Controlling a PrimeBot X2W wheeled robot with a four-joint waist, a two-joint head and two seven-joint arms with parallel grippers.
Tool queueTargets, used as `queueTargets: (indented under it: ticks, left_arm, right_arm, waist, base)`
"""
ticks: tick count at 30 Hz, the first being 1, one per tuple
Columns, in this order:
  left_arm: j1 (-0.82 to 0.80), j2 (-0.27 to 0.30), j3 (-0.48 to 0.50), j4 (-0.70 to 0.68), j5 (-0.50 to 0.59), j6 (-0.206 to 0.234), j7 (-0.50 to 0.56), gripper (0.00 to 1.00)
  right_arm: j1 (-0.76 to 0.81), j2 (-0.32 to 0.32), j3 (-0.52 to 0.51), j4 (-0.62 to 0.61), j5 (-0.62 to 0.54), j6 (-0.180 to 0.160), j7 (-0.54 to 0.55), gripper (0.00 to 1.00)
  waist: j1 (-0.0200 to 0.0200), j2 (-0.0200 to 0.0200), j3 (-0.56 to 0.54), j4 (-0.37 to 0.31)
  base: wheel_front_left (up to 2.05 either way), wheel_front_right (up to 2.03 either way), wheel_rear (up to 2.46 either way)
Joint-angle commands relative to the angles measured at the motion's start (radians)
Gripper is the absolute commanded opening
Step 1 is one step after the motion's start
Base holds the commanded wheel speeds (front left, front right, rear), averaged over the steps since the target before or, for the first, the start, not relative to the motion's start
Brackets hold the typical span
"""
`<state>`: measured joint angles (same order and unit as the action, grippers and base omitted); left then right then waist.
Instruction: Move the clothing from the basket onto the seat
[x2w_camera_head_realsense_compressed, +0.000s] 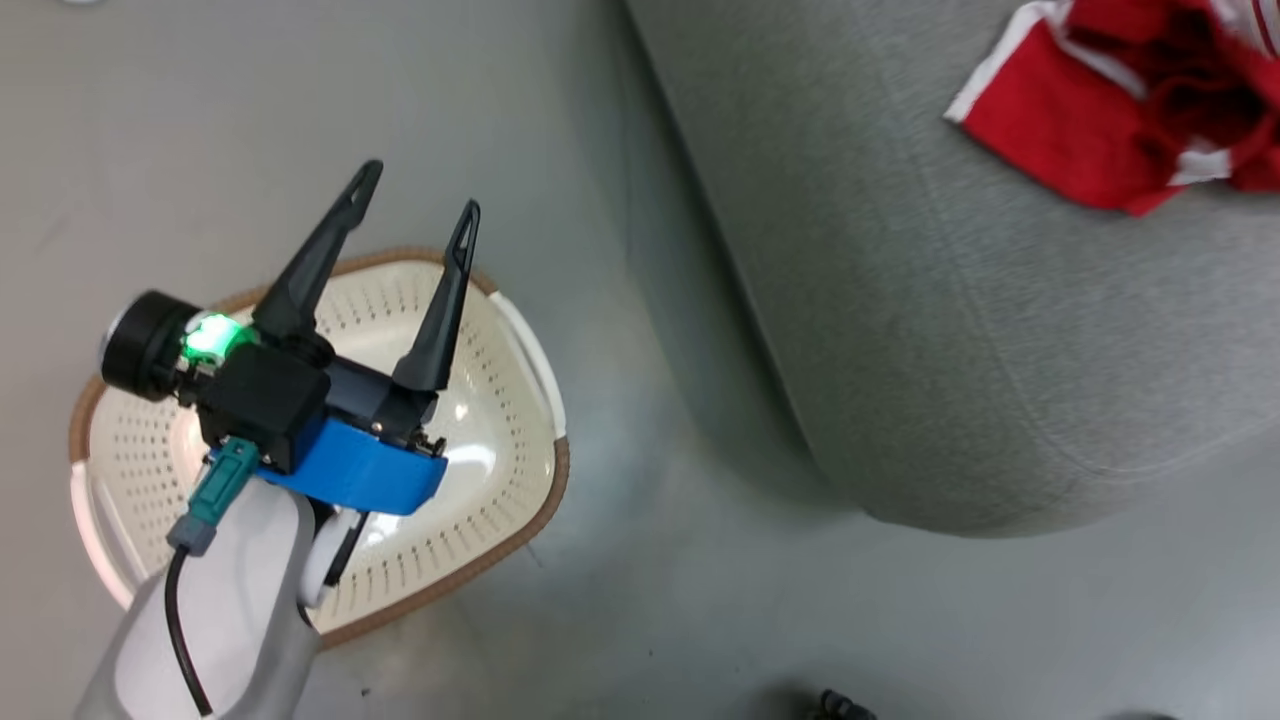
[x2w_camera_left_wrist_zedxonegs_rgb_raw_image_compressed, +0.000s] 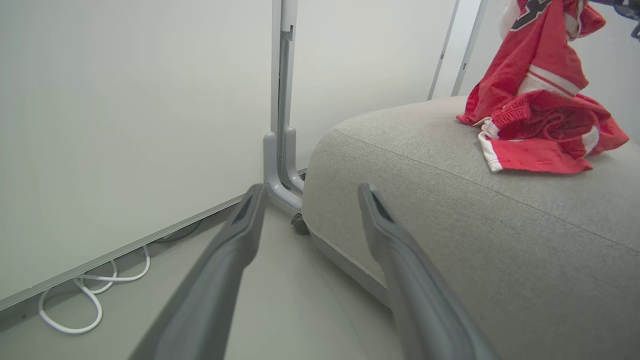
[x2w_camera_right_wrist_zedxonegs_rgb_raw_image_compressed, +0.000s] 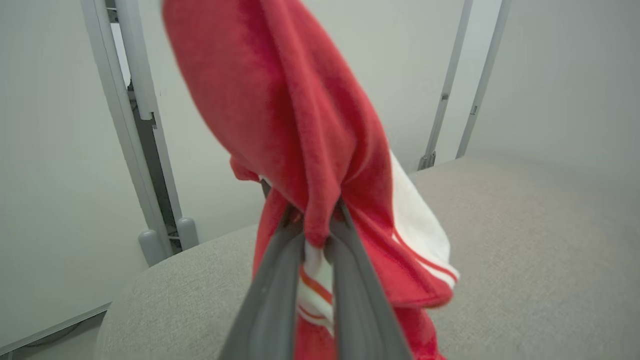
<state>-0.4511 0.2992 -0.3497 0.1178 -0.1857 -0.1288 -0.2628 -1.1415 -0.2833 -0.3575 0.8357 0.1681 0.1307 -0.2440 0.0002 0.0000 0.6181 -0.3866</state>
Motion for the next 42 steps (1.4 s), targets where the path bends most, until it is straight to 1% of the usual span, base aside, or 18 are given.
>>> queueTargets:
  ticks: [1,8,16,17,18,19,20,24,33,37,42]
  left_arm:
    - [-0.023,0.006,-0.004,-0.006,0.005,-0.003,-0.003,1.0]
    - [-0.096,0.014,-0.032,-0.02,0.015,-0.003,-0.003,1.0]
    - [-0.107,0.021,-0.043,-0.015,0.011,-0.003,-0.003,1.0]
    - [-0.108,0.021,-0.045,-0.013,0.01,-0.003,-0.003,1.0]
    - [-0.109,0.022,-0.045,-0.012,0.008,-0.003,-0.003,1.0]
    - [-0.11,0.022,-0.046,-0.009,0.007,-0.003,-0.003,1.0]
    - [-0.11,0.021,-0.047,-0.007,0.005,-0.003,-0.003,1.0]
    - [-0.111,0.017,-0.048,-0.002,0.001,-0.003,-0.003,1.0]
    - [-0.082,-0.015,-0.035,0.01,-0.01,-0.003,-0.003,1.0]
    - [-0.051,-0.048,-0.019,0.026,-0.026,-0.003,-0.003,1.0]
    - [0.024,-0.101,0.025,0.061,-0.043,-0.002,-0.003,1.0]
  right_arm:
    - [-0.008,-0.007,-0.01,0.007,-0.003,0.0,-0.008,0.0]
    - [0.006,0.005,-0.106,0.07,-0.022,0.0,-0.02,0.0]
    - [-0.002,0.028,-0.143,0.087,-0.055,0.0,-0.022,0.0]
    - [0.0,0.03,-0.146,0.085,-0.06,0.0,-0.022,0.17]
    - [0.003,0.033,-0.146,0.083,-0.064,0.0,-0.022,0.4]
    - [0.006,0.036,-0.148,0.079,-0.071,0.0,-0.022,0.71]
    - [0.007,0.036,-0.149,0.077,-0.074,0.0,-0.022,1.0]
    - [0.006,0.039,-0.142,0.073,-0.082,0.0,-0.022,1.0]
    - [0.039,0.03,-0.125,0.074,-0.094,0.0,-0.022,1.0]
    - [0.087,0.041,-0.102,0.056,-0.107,0.0,-0.022,1.0]
    - [0.203,0.055,-0.024,-0.016,-0.116,0.0,-0.022,1.0]
  waist:
    - [-0.0002,0.0,0.092,0.058]
    - [-0.0002,0.0,0.154,0.086]
    - [-0.0002,0.0,0.155,0.085]
    - [-0.0002,0.0,0.152,0.084]
    - [-0.0002,0.0,0.15,0.083]
    - [-0.0002,0.0,0.147,0.083]
    - [-0.0002,0.0,0.144,0.082]
    - [-0.0002,0.0,0.133,0.084]
    - [-0.0002,0.0,0.082,0.102]
    - [-0.0002,0.0,0.015,0.123]
    - [-0.0002,0.0,-0.121,0.162]
  base:
    - [0.0,0.0,0.0]
    - [0.0,0.0,0.0]
    - [0.0,0.0,0.0]
    - [0.0,0.0,0.0]
    - [0.0,0.0,0.0]
    - [0.0,0.0,0.0]
    - [0.0,0.0,0.0]
    - [0.0,0.0,0.0]
    - [0.0,0.0,0.0]
    - [0.0,0.0,0.0]
    - [0.0,0.0,0.0]
